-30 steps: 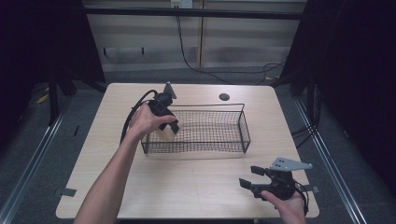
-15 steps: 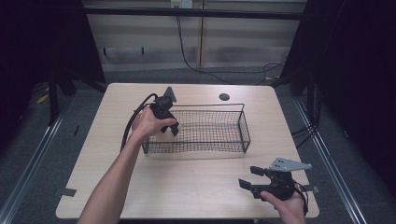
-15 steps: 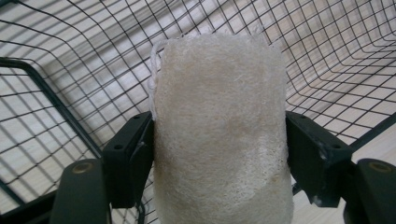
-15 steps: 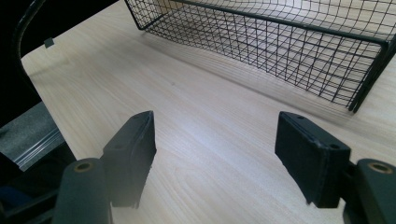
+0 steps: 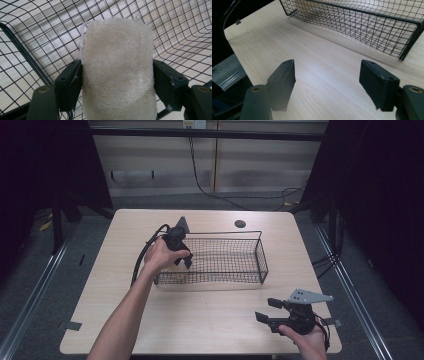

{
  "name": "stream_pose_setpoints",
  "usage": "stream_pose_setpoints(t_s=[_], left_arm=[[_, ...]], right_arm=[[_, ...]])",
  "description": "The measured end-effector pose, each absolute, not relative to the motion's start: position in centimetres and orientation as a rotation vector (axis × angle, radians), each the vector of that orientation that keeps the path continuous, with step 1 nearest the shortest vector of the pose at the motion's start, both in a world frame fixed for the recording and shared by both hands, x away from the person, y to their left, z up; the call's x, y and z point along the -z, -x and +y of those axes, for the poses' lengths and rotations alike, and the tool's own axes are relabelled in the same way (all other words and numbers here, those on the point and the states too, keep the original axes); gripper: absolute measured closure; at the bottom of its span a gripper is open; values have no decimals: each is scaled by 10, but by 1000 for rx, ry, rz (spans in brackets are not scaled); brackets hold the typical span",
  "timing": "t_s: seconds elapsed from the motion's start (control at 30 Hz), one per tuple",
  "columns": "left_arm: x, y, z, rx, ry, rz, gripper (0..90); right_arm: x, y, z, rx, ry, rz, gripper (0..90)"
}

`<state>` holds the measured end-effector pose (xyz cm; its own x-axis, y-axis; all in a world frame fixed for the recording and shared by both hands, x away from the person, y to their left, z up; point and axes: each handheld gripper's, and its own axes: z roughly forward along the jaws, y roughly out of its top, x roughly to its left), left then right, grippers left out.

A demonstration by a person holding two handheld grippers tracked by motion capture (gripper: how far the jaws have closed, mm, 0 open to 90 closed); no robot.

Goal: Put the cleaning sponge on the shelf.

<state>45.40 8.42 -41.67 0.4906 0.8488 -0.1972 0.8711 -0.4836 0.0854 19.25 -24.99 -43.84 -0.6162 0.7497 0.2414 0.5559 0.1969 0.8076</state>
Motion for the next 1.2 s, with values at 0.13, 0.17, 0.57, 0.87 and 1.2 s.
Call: stream_pose_setpoints(t_s=[0.13, 0.17, 0.57, 0.87, 1.2], left_arm=[[420, -453, 81, 190, -2566, 1509, 293], [421, -453, 80, 191, -2568, 1513, 292], [428, -453, 86, 209, -2497, 1638, 291], [435, -454, 85, 195, -2489, 1701, 291], [436, -454, 90, 224, -2454, 1695, 287]], right_arm=[[438, -193, -250, -1386, -1255, 2262, 293], [438, -192, -250, -1387, -1254, 2262, 293], [438, -193, -249, -1384, -1251, 2265, 294], [438, -192, -249, -1394, -1246, 2267, 294], [438, -193, -248, -1386, -1244, 2273, 294]])
